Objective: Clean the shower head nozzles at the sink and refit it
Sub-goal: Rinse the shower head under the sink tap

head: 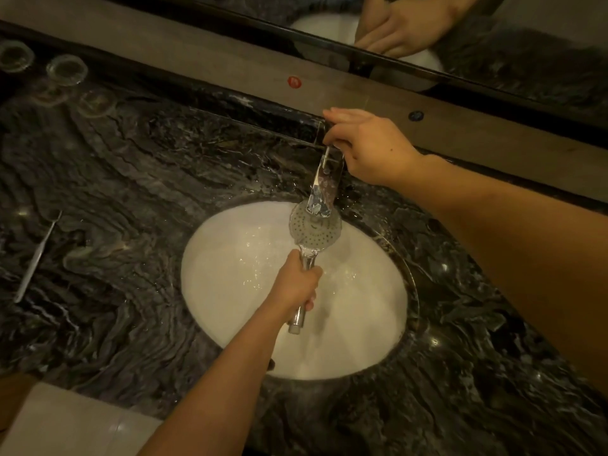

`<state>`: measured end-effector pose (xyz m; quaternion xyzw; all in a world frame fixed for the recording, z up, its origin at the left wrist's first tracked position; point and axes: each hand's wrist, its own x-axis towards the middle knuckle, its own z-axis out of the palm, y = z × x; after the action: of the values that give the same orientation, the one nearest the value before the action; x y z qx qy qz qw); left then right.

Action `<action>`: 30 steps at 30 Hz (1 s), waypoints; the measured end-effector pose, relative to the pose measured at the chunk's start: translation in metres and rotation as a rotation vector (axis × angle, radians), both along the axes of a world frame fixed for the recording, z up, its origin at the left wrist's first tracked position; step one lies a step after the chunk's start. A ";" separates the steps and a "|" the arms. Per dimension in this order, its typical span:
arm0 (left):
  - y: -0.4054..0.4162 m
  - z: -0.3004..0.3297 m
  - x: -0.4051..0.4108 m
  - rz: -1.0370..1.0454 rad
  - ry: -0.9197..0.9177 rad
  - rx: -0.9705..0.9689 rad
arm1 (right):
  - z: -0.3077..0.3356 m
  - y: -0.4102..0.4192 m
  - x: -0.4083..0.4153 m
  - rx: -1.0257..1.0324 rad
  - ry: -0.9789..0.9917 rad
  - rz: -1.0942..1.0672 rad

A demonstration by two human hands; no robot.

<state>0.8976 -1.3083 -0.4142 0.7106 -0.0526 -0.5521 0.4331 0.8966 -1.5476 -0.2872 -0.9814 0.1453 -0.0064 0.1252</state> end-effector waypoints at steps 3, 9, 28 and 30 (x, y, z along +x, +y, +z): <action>-0.005 0.001 0.002 0.013 0.040 -0.019 | -0.001 -0.001 0.000 0.003 0.002 0.001; -0.021 0.006 0.009 0.117 0.208 -0.055 | -0.003 0.000 -0.001 0.003 -0.012 -0.001; -0.080 0.009 0.038 0.811 0.510 -0.374 | 0.000 -0.001 0.000 0.018 0.013 -0.006; -0.080 0.009 0.047 0.845 0.439 -0.395 | -0.001 -0.002 0.000 0.019 0.007 -0.006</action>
<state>0.9442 -1.3878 -0.4052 0.4417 0.2280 -0.4444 0.7452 0.8969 -1.5492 -0.2881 -0.9798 0.1487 -0.0021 0.1341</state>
